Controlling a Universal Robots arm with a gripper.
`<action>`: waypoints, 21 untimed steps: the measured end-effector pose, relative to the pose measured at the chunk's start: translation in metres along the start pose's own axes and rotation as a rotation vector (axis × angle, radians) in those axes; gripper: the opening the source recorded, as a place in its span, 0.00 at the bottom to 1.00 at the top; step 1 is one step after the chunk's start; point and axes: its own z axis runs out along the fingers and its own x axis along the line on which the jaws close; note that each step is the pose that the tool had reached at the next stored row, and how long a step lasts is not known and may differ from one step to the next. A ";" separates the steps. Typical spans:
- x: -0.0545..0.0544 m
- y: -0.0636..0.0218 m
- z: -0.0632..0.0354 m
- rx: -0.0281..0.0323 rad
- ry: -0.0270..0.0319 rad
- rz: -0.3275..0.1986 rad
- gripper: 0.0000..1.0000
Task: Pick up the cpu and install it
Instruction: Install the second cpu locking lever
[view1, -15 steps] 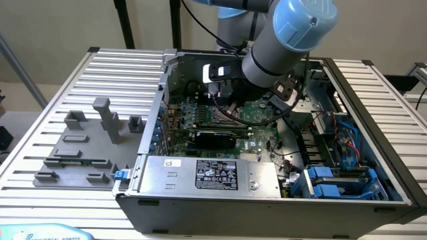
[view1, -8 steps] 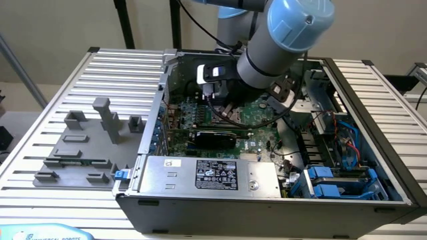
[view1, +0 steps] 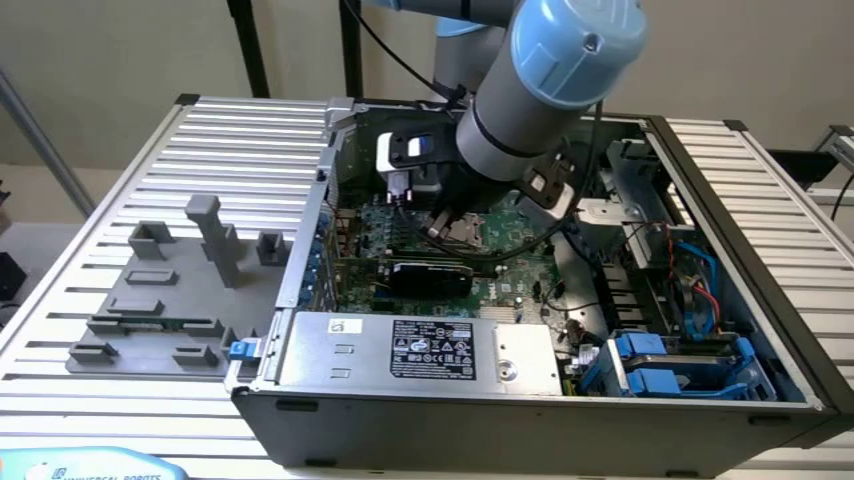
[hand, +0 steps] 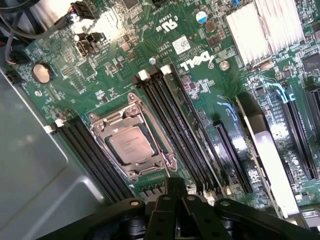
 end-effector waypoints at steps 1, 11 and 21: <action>-0.002 -0.0016 0.0019 0.0000 -0.0001 0.000 0.11; 0.004 -0.0072 0.0161 -0.0030 -0.0050 0.001 0.11; 0.004 -0.0063 0.0193 -0.0101 -0.0178 0.003 0.11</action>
